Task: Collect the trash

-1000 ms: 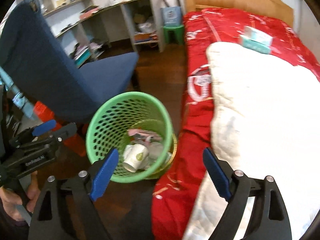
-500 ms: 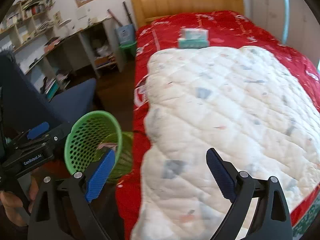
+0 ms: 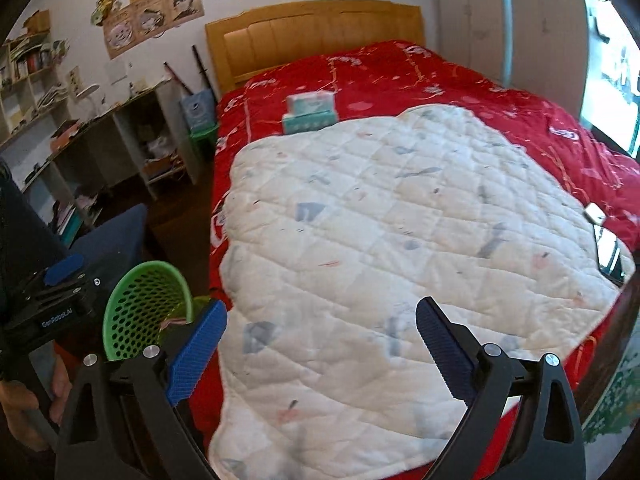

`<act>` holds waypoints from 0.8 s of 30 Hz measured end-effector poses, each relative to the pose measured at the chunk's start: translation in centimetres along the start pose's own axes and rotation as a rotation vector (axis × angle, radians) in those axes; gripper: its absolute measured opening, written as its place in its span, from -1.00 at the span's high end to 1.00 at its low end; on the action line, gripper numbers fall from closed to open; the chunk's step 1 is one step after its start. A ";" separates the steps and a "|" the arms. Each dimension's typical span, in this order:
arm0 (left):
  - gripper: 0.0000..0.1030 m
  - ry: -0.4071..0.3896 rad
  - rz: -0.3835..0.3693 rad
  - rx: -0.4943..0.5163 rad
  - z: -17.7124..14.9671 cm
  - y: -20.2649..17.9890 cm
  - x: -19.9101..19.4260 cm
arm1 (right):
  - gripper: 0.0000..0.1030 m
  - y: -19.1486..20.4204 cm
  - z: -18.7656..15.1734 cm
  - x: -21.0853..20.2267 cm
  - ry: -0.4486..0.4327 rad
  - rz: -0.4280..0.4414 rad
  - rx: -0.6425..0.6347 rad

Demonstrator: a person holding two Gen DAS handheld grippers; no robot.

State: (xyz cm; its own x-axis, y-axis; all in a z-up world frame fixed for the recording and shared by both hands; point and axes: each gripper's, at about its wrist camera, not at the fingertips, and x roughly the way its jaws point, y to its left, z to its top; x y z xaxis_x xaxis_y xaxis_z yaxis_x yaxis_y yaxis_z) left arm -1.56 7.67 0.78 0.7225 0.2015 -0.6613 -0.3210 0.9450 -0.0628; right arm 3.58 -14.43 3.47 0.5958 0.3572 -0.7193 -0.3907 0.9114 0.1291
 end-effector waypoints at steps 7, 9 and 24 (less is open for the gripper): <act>-0.89 -0.013 -0.029 0.040 0.3 -1.9 -0.8 | -0.80 -1.4 -0.6 -1.1 -0.024 -0.031 0.027; -0.89 -0.019 -0.033 0.056 0.3 -2.5 -1.0 | -0.80 -1.8 -0.7 -1.2 -0.028 -0.046 0.031; -0.89 -0.031 -0.046 0.094 0.3 -4.1 -1.9 | -0.81 -3.0 -0.7 -2.2 -0.050 -0.064 0.055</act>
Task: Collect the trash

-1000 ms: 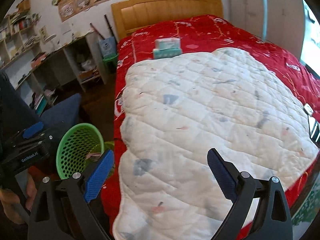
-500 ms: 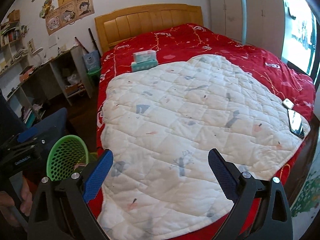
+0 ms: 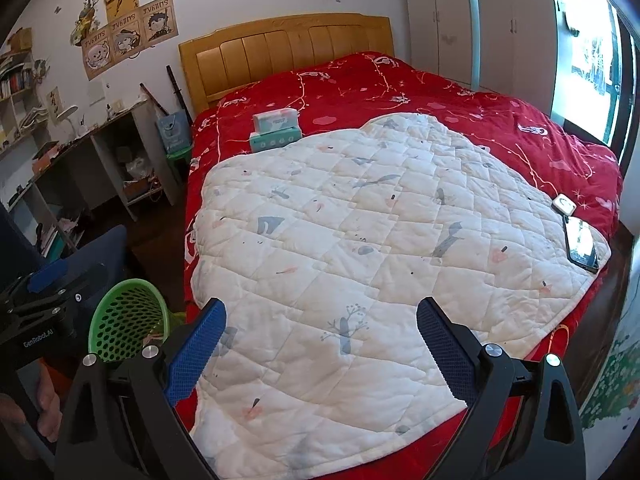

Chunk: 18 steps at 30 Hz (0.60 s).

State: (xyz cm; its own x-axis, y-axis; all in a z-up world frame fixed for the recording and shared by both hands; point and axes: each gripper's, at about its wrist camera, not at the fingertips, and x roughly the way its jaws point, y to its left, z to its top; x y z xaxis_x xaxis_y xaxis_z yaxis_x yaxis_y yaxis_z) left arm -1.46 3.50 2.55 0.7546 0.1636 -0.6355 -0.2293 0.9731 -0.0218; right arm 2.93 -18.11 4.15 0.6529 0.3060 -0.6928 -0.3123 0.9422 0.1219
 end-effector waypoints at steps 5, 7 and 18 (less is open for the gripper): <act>-0.89 0.000 0.001 0.004 0.0 -0.1 -0.1 | -0.81 -0.1 0.0 -0.1 -0.004 -0.002 0.002; -0.89 0.001 0.000 0.002 0.0 -0.1 0.0 | -0.81 -0.1 0.1 -0.1 -0.004 -0.003 0.002; -0.89 -0.001 0.002 0.004 0.0 -0.2 -0.1 | -0.81 -0.2 0.2 -0.1 -0.006 -0.008 0.001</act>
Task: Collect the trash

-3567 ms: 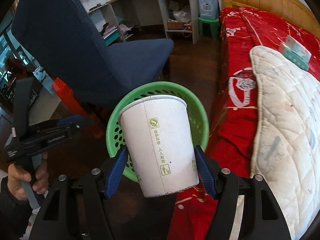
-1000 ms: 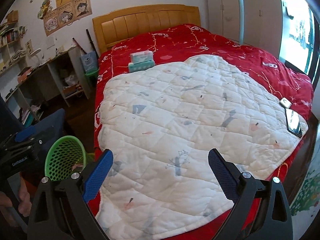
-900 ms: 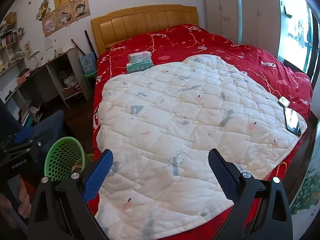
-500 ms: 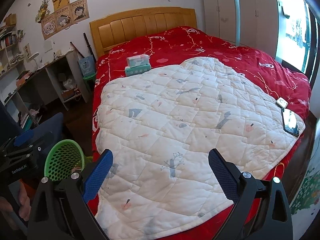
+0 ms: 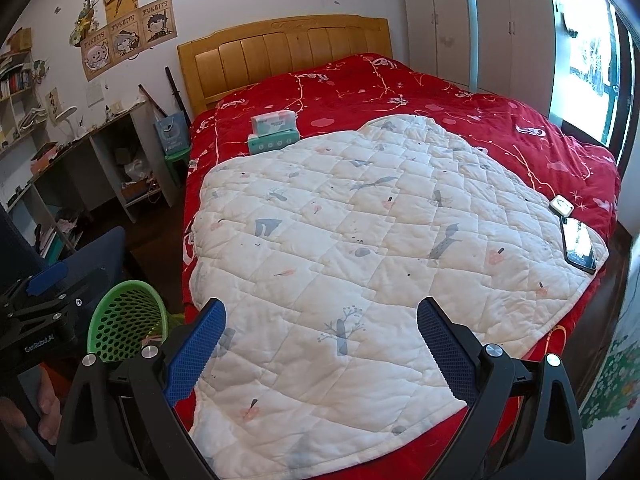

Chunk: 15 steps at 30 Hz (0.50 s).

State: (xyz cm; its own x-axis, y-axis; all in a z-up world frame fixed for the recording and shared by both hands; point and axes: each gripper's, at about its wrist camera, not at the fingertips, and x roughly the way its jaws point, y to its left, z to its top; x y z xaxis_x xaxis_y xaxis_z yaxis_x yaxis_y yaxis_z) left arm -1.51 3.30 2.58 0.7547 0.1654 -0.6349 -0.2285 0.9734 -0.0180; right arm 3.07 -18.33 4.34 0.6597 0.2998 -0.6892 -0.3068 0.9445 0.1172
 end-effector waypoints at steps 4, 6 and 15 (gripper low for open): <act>-0.89 -0.004 0.005 -0.002 0.0 0.0 -0.2 | -0.81 -0.1 0.0 -0.2 -0.004 0.001 0.002; -0.89 -0.006 0.008 -0.003 0.1 0.1 -0.2 | -0.81 -0.1 0.1 -0.2 -0.006 0.000 0.001; -0.89 -0.016 0.014 -0.009 0.3 0.4 -0.4 | -0.81 -0.2 0.3 -0.4 -0.007 0.003 0.001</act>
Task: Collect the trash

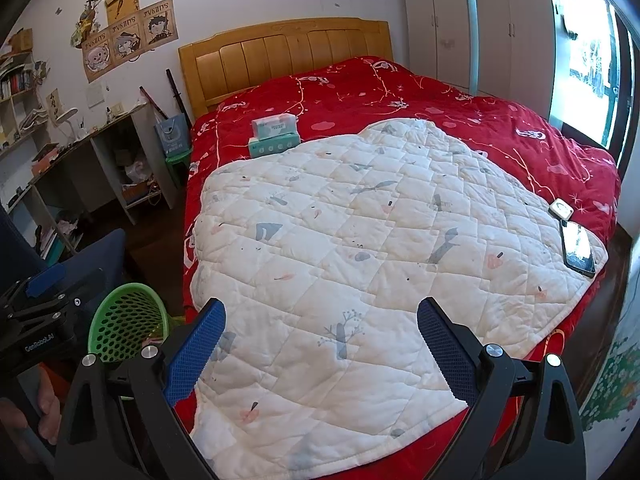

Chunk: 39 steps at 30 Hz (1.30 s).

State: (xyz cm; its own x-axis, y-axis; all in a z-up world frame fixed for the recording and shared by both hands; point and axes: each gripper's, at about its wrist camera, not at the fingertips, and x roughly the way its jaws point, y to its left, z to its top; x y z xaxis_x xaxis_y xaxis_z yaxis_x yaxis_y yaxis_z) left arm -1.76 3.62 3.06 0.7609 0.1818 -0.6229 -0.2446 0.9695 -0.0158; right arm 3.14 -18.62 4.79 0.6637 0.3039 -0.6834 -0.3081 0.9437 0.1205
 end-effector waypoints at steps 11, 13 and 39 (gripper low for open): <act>-0.89 -0.009 0.009 -0.007 0.1 0.4 -0.1 | -0.82 0.3 0.1 0.0 -0.003 -0.002 -0.010; -0.89 -0.010 0.009 -0.005 0.0 0.4 -0.1 | -0.82 0.4 0.0 0.1 -0.002 0.001 -0.013; -0.89 -0.024 0.036 -0.018 0.1 0.6 -0.2 | -0.82 0.5 -0.2 0.2 0.005 0.002 -0.015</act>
State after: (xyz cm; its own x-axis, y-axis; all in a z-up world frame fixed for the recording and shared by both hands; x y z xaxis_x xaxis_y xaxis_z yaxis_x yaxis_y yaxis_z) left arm -1.96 4.15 3.25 0.7656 0.2208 -0.6043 -0.2826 0.9592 -0.0075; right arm 2.98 -18.08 4.52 0.6600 0.3051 -0.6865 -0.3196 0.9410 0.1109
